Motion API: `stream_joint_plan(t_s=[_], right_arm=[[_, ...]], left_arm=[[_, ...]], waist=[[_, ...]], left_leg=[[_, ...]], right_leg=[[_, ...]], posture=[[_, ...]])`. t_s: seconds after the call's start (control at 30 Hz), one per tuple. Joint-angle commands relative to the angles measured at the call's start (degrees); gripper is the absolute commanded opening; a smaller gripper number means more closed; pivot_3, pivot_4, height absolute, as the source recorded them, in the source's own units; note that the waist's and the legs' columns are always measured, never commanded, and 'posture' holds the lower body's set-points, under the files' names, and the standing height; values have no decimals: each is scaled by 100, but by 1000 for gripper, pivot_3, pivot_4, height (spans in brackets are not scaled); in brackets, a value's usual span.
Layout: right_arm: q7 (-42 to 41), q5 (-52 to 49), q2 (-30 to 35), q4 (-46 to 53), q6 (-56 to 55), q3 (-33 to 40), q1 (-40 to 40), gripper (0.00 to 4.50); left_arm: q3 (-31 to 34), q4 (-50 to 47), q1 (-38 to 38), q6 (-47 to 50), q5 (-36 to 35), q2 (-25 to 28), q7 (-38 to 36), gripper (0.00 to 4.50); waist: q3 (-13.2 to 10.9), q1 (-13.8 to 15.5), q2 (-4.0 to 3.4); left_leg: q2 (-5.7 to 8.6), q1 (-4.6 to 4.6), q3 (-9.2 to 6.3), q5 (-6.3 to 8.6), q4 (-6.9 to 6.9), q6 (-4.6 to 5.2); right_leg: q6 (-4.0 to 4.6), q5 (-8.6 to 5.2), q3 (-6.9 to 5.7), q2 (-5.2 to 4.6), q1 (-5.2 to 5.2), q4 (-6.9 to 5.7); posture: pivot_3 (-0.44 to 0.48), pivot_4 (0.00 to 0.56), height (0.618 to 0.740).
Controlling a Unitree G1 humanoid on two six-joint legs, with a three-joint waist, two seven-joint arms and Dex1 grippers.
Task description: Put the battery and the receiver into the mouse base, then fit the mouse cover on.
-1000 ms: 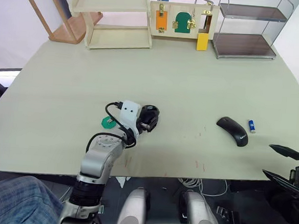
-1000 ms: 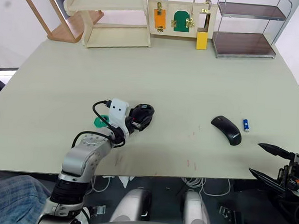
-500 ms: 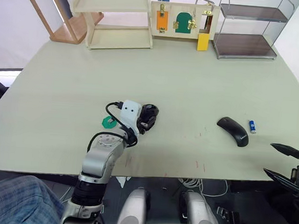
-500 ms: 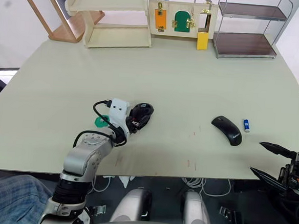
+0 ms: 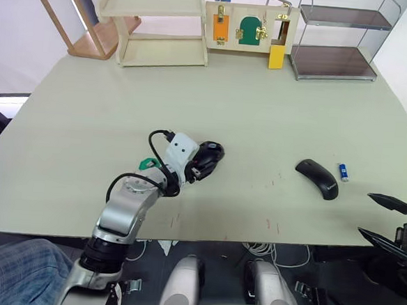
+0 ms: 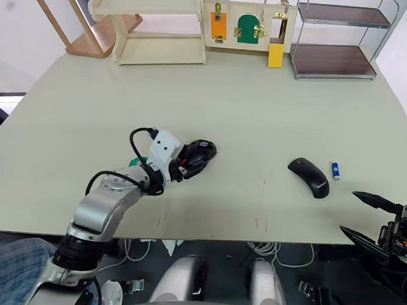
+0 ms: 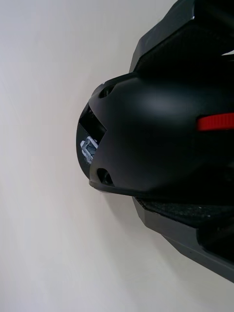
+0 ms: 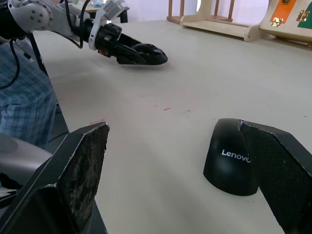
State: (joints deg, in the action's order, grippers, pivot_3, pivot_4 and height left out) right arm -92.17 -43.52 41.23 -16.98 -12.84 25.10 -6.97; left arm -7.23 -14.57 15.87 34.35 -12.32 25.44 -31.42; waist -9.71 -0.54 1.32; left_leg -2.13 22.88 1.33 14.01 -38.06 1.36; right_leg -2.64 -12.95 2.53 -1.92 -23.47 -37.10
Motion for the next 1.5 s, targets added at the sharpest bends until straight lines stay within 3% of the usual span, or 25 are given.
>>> stream_joint_plan(t_s=[0.03,0.4,0.83,1.13,1.27,1.5], right_arm=[[-33,-130,-4,67,-55,77,18,4500],[-33,-83,-71,178,-19,164,17,4500],[29,-10,-86,286,33,265,-21,4500],[1615,682,-167,262,117,263,190,4500],[3005,1491,-208,282,298,151,316,4500],[4820,1899,-670,1004,1183,44,402,4500]], left_arm=[[-367,-294,245,-293,-241,271,-968,2969],[-1362,11,730,-572,-203,692,-2615,2969],[-1964,503,865,-847,473,632,-2863,2969],[-1987,822,901,-997,648,552,-2947,2969],[-2015,827,888,-1002,696,562,-3009,2969],[-2001,797,882,-984,719,562,-3021,2969]], waist=[[-1,-2,2],[-1,-8,-3],[-2,-2,-4],[6,14,-16],[9,46,-21],[14,43,-31]], left_leg=[[0,0,1,0,0,0],[0,0,0,0,0,0],[0,0,-1,0,-2,1],[0,0,0,0,-5,1],[1,0,-1,0,-5,1],[0,0,-1,0,-6,1]], right_leg=[[0,0,1,0,0,0],[0,-1,1,2,0,-1],[-7,-5,1,1,0,-1],[-3,-3,1,0,1,-1],[-10,-7,0,0,1,-1],[-10,-7,2,1,1,-6]], posture=[[0,150,740],[0,150,740],[0,150,740],[0,150,740],[0,150,740],[0,150,740]])
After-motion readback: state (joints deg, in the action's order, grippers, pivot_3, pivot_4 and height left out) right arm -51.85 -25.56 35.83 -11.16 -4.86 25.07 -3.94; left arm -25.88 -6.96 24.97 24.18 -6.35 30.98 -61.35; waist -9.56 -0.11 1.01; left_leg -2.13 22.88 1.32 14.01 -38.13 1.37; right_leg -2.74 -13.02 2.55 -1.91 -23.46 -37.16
